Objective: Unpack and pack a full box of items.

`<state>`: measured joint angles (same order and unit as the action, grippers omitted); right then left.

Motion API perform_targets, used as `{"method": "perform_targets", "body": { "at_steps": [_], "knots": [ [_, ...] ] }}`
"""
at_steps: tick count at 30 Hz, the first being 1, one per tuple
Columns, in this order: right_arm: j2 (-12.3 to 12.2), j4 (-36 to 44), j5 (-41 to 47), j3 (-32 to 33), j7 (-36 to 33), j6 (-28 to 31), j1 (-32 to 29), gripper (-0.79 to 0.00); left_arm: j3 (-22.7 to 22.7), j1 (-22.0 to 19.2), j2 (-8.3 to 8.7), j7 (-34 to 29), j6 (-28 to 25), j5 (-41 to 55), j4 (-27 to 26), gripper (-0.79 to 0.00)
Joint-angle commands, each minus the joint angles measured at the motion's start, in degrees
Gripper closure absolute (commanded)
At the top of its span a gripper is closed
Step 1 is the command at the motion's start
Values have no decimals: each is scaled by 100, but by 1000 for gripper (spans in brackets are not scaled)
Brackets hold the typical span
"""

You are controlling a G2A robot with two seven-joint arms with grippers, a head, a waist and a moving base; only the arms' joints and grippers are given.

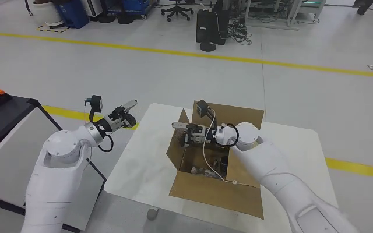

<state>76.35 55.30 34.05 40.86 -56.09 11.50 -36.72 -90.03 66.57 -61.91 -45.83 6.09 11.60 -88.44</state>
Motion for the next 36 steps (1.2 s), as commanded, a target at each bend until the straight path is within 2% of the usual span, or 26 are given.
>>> {"method": "perform_targets", "body": {
  "at_steps": [1,9,25,31,36],
  "knots": [
    [65,-111,-83,-93,65,-15,56,-785,-76,91,18,27,20,-28,-90,-785],
    [325,-583,-506,-465,200,-229,289,-785,-231,315,52,159,35,45,-310,-785],
    [642,-1130,-832,-671,133,-1013,552,-785,-231,315,52,159,35,45,-310,-785],
    [670,-1097,-759,-534,-42,-819,573,-785,-231,315,52,159,35,45,-310,-785],
    [510,-899,-195,22,-592,-574,467,-785,-231,315,52,159,35,45,-310,-785]
  ]
}}
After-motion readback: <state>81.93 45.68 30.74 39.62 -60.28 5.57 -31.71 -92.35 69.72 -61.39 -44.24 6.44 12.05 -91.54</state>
